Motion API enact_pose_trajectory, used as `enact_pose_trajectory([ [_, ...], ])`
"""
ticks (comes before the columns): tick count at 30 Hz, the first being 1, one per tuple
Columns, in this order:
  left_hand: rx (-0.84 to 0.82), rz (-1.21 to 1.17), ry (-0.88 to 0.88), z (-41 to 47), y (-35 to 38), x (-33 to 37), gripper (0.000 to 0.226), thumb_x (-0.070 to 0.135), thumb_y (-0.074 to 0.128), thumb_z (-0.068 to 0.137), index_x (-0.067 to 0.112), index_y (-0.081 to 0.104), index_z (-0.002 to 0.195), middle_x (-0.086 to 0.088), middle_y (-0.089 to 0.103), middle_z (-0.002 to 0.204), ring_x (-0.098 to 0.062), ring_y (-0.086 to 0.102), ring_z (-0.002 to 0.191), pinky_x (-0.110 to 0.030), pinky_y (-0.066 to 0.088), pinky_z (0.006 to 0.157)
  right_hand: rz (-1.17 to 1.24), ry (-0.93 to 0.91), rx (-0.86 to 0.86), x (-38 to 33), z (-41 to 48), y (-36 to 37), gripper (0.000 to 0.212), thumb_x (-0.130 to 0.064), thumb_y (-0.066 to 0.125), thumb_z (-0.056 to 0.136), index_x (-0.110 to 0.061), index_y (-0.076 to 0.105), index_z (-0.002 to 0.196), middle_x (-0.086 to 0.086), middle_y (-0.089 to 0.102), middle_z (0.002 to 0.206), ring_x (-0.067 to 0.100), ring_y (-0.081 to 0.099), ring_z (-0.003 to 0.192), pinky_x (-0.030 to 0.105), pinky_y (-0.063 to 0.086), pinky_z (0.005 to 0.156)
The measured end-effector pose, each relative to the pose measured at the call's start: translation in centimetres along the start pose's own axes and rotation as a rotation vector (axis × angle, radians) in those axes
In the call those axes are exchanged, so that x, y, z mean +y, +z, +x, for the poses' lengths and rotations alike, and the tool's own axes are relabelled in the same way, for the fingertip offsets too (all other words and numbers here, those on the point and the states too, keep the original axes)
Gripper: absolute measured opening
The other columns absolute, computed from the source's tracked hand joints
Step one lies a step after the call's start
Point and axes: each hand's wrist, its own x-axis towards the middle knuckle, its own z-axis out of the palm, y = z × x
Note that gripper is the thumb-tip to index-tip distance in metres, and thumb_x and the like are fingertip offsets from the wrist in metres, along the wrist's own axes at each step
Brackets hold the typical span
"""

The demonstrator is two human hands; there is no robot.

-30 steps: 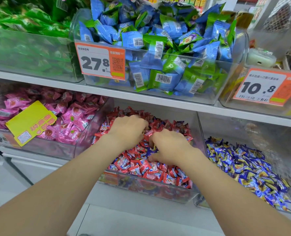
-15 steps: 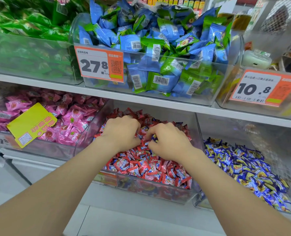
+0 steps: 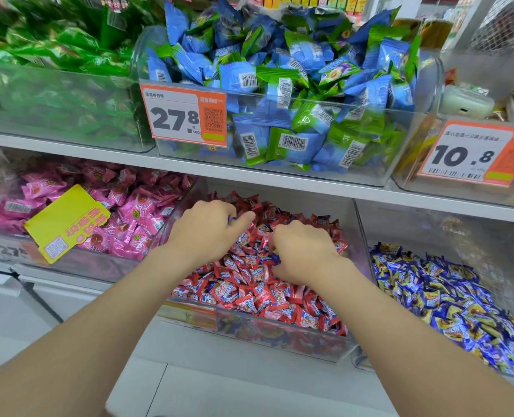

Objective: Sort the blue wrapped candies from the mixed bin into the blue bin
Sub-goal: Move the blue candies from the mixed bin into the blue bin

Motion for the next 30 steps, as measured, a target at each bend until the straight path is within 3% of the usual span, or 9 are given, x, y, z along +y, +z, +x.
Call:
enact_pose_trajectory([
  [3,-0.070,-0.035,0.057,0.0,0.2,-0.4,0.044,0.053,0.057,0.099,0.018,0.046,0.074,-0.003,0.053,0.065,-0.028,0.054,0.064,-0.037,0.043,0.059,0.002,-0.018,-0.129,0.4,0.0,-0.1,0.057,-0.051,0.085,0.080,-0.023,0.063,0.126,0.004,0.066,0.115,0.030,0.068,0.099,0.039,0.050,0.076],
  [6,-0.110,0.020,0.164,-0.5,0.4,-0.4,0.005,0.037,0.056,0.101,0.033,0.052,0.102,0.002,0.062,0.081,-0.028,0.060,0.074,-0.045,0.055,0.072,-0.032,-0.019,-0.128,0.8,-0.4,-0.4,0.051,-0.039,0.085,0.083,-0.022,0.060,0.125,0.005,0.062,0.115,0.030,0.065,0.095,0.039,0.049,0.075],
  [9,-0.108,0.158,0.283,-0.9,0.5,1.1,0.018,0.043,0.049,0.106,0.046,0.057,0.122,0.005,0.070,0.092,-0.025,0.066,0.088,-0.038,0.050,0.067,0.013,0.011,-0.096,1.4,-0.9,-0.5,0.043,-0.030,0.079,0.085,-0.021,0.059,0.122,0.005,0.058,0.109,0.029,0.059,0.088,0.038,0.050,0.073],
  [12,-0.130,0.270,0.330,-1.0,1.0,3.3,0.024,0.054,0.052,0.103,0.039,0.070,0.111,0.006,0.072,0.100,-0.024,0.067,0.096,-0.034,0.044,0.066,0.253,0.052,-0.070,3.0,-1.4,-0.8,0.027,-0.032,0.075,0.079,-0.028,0.068,0.105,0.000,0.064,0.092,0.022,0.062,0.087,0.035,0.053,0.071],
  [15,-0.239,0.481,0.319,-0.9,2.1,4.8,0.027,0.055,0.064,0.095,0.033,0.072,0.110,-0.001,0.069,0.106,-0.030,0.068,0.098,-0.034,0.039,0.069,0.631,0.099,0.030,4.7,-2.5,-1.7,0.007,-0.028,0.080,0.081,-0.024,0.076,0.078,0.001,0.071,0.067,0.005,0.057,0.055,0.020,0.050,0.054],
  [21,-0.225,0.676,0.318,-1.1,3.2,6.0,0.010,0.028,0.066,0.097,0.019,0.060,0.098,-0.001,0.060,0.093,-0.028,0.069,0.089,-0.035,0.037,0.065,1.126,0.129,0.046,6.0,-6.0,-3.0,0.011,-0.025,0.078,0.093,-0.015,0.077,0.089,0.010,0.066,0.070,0.018,0.054,0.053,0.023,0.039,0.045],
  [25,-0.090,0.372,0.244,-1.5,2.5,5.8,0.022,0.044,0.053,0.101,0.027,0.065,0.094,0.005,0.062,0.083,-0.025,0.065,0.078,-0.033,0.044,0.063,1.330,0.139,0.037,7.2,-7.4,-3.4,0.009,-0.022,0.072,0.098,-0.017,0.074,0.091,0.006,0.066,0.073,0.022,0.054,0.057,0.027,0.038,0.047],
  [28,-0.073,0.020,0.166,-2.3,1.0,6.3,0.022,0.053,0.056,0.100,0.036,0.067,0.091,0.012,0.056,0.065,-0.014,0.055,0.065,-0.030,0.041,0.057,1.444,0.180,0.048,8.7,-8.8,-3.6,0.012,-0.018,0.067,0.101,-0.012,0.067,0.090,0.028,0.061,0.075,0.022,0.046,0.053,0.026,0.032,0.045],
  [30,-0.122,-0.204,0.131,-2.9,0.3,7.0,0.024,0.051,0.057,0.100,0.035,0.068,0.086,0.006,0.058,0.057,-0.013,0.053,0.053,-0.028,0.039,0.052,1.481,0.202,0.075,10.2,-9.9,-3.7,0.015,-0.014,0.063,0.100,-0.011,0.063,0.086,0.034,0.070,0.094,0.022,0.046,0.053,0.025,0.029,0.042],
])
